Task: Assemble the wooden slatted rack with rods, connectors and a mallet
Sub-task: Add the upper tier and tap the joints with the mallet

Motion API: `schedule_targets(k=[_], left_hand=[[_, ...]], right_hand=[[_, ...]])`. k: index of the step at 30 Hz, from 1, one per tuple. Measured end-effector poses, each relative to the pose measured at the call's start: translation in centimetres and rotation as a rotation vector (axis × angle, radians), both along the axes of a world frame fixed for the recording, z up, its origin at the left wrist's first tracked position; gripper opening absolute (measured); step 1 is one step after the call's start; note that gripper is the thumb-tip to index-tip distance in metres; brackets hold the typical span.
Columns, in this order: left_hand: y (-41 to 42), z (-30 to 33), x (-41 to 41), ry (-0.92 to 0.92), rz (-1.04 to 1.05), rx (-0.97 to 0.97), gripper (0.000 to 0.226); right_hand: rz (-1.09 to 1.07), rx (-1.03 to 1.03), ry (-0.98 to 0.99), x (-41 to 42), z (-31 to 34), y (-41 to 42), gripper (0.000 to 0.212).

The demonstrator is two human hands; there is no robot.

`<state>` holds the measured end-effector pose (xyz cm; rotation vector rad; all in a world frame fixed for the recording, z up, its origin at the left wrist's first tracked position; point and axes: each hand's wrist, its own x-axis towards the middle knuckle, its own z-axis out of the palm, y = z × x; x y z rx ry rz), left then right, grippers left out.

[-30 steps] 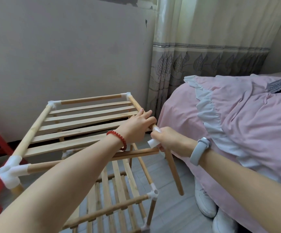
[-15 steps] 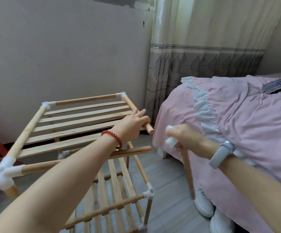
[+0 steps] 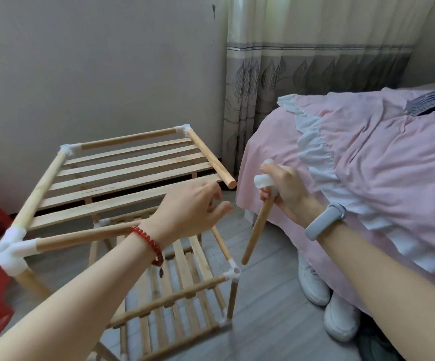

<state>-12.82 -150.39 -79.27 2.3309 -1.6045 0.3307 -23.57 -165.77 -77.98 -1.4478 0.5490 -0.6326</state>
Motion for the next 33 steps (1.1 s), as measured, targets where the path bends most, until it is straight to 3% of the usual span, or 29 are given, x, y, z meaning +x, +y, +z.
schedule_targets(k=[1,3,7,12,21,33], left_hand=[[-0.1,-0.3,-0.4,0.017,0.022,0.178,0.034],[-0.2,-0.6,-0.6,-0.020,0.029,0.295,0.035],[0.1,-0.5,-0.4,-0.047,0.014,0.208,0.033],[0.6,0.1,-0.3,-0.037,-0.019,0.106,0.031],[0.9,0.4,-0.3,-0.042,-0.025,0.084,0.030],[0.8,0.5,-0.3,-0.024,-0.018,0.073,0.031]], right_hand=[[0.002,-0.017,0.030,0.0,-0.6,0.2,0.022],[0.001,-0.032,0.069,0.0,-1.8,0.5,0.022],[0.016,-0.047,0.074,0.3,-2.9,0.7,0.025],[0.076,-0.206,0.198,1.0,-2.7,1.8,0.022],[0.076,-0.280,0.197,1.5,-2.8,3.1,0.027],[0.038,-0.223,0.169,1.8,-2.7,3.4,0.041]])
